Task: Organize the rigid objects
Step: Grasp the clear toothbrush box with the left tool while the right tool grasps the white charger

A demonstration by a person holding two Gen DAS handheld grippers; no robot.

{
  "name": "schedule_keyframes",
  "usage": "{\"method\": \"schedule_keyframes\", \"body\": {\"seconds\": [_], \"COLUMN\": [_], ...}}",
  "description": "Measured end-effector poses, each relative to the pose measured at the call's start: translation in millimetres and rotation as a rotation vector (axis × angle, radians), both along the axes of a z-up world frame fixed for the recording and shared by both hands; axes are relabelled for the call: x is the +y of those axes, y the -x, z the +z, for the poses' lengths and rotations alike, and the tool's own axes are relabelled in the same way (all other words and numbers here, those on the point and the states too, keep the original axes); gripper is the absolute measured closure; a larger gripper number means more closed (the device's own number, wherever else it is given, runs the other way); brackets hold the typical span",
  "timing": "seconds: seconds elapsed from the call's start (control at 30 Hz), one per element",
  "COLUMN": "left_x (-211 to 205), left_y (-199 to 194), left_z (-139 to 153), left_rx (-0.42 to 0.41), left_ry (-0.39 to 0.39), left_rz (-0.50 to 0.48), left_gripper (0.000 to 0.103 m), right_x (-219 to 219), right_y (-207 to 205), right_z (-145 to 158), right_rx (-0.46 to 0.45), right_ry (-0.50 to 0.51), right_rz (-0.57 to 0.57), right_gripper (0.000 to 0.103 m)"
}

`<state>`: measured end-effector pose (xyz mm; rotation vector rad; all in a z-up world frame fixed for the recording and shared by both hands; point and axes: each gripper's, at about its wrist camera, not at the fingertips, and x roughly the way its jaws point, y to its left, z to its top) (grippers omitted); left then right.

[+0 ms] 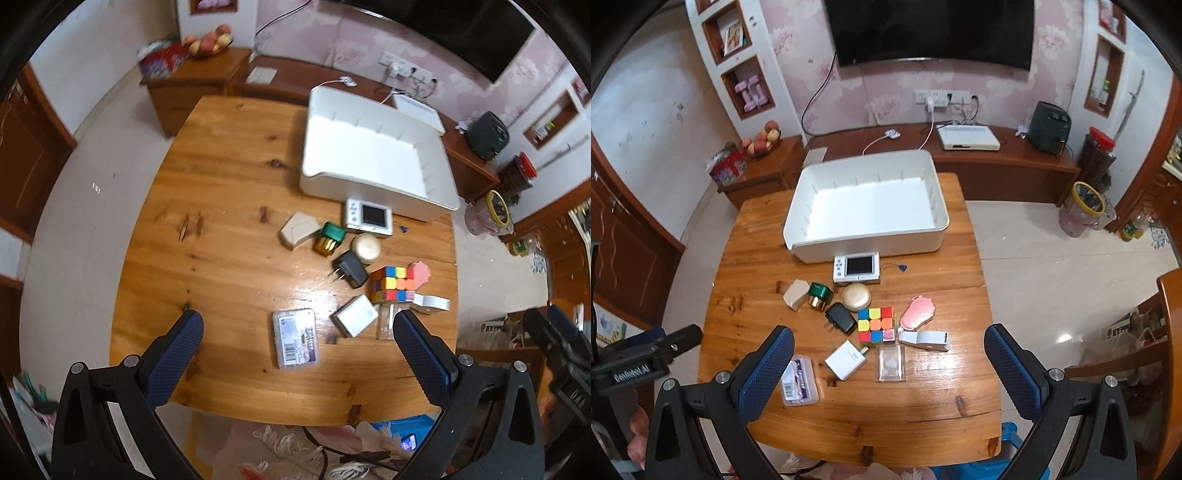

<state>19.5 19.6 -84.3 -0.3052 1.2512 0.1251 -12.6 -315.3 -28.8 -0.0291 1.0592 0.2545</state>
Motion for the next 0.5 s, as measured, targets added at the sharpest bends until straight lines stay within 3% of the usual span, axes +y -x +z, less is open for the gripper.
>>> {"method": "schedule_keyframes", "body": {"seconds": [0.17,0.4,0.5], "left_x": [6,1,-5], "left_y": [-3,-4,-2], "left_z": [-29,-100,-128], "left_rx": [0.051,0.144,0.171], "left_ry": [-0.023,-0.033,-0.027], "left_rz": [0.033,0.016,0.000], "left_gripper": [0.001,0.001,0.001], "right_x": [21,49,57], "right_y": [1,10,17], "right_z": [-31,-91,-114], "right_rx": [0.009,-0.011,-0.026], "right_ry": [0.026,0.088,0.118], "right_rz": [0.112,0.275,0.367], "right_gripper": [0.000,0.000,0.006]}}
